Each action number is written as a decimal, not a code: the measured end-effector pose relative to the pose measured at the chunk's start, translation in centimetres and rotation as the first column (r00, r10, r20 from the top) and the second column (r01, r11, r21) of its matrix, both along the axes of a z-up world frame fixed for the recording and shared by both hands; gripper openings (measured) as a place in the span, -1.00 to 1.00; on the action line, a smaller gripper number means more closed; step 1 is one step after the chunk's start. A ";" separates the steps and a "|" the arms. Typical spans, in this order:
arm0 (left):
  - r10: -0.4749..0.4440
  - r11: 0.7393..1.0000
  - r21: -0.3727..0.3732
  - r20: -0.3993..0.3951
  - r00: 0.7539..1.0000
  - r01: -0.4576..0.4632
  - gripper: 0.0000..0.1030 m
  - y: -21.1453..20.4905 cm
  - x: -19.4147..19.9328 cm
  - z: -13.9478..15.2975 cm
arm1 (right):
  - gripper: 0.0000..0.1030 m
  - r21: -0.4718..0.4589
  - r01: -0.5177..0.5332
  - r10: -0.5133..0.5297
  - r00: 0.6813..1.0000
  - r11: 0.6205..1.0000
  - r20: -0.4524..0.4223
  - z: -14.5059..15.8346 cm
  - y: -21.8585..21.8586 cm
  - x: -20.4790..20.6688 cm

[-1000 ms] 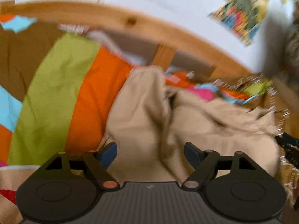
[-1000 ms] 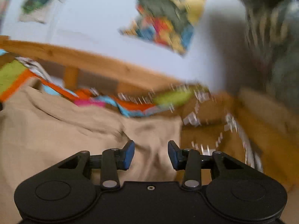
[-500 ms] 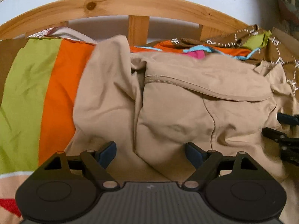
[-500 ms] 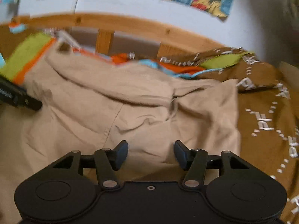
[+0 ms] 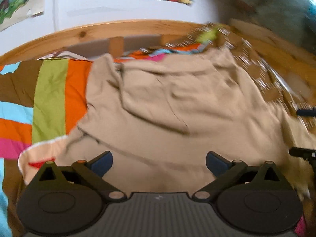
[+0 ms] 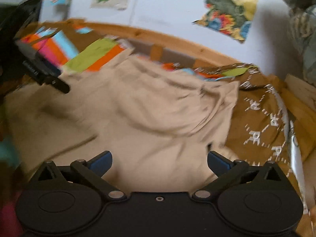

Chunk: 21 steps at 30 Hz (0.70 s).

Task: Fold large clothes

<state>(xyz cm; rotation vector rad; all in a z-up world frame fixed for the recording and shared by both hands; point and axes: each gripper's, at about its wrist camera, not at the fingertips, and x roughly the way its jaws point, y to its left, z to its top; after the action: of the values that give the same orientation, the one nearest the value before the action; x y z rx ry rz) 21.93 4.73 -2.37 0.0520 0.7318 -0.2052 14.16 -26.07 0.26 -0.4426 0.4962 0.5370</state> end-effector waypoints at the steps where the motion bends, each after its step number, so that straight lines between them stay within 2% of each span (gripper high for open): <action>1: -0.026 1.000 0.011 -0.011 1.000 0.026 0.98 -0.5 -1.1 -0.3 | 0.98 -0.023 -0.016 0.015 1.000 1.000 -0.020 -0.3 0.1 -1.3; 6: -0.120 0.991 0.043 -0.070 0.990 0.123 0.98 -2.1 -4.8 -2.5 | 0.98 -0.103 -0.113 0.102 0.990 0.988 -0.101 -2.9 2.2 -5.2; 9: -0.148 0.986 0.055 -0.115 0.982 0.155 0.98 -2.6 -5.8 -3.8 | 0.98 -0.214 -0.167 0.150 0.985 0.962 -0.090 -5.1 4.6 -6.5; 11: -0.153 0.985 0.058 -0.131 0.979 0.162 0.98 -2.8 -6.0 -4.3 | 0.98 -0.256 -0.173 0.158 0.984 0.951 -0.079 -6.1 5.7 -6.7; 16: -0.167 0.985 0.029 -0.146 0.975 0.173 0.98 -2.6 -6.6 -4.8 | 0.98 -0.212 -0.118 0.100 0.990 0.970 -0.096 -6.6 6.6 -5.2; 21: -0.219 0.975 -0.002 -0.133 0.967 0.221 0.98 -2.5 -7.5 -4.5 | 0.90 -0.140 -0.057 0.060 0.998 0.989 0.021 -5.8 6.0 -5.2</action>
<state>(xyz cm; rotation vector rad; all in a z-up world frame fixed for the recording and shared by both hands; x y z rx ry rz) 14.38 2.18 -6.86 0.1331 0.8597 -0.4197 8.99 -20.04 -5.58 -0.5980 0.4991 0.5545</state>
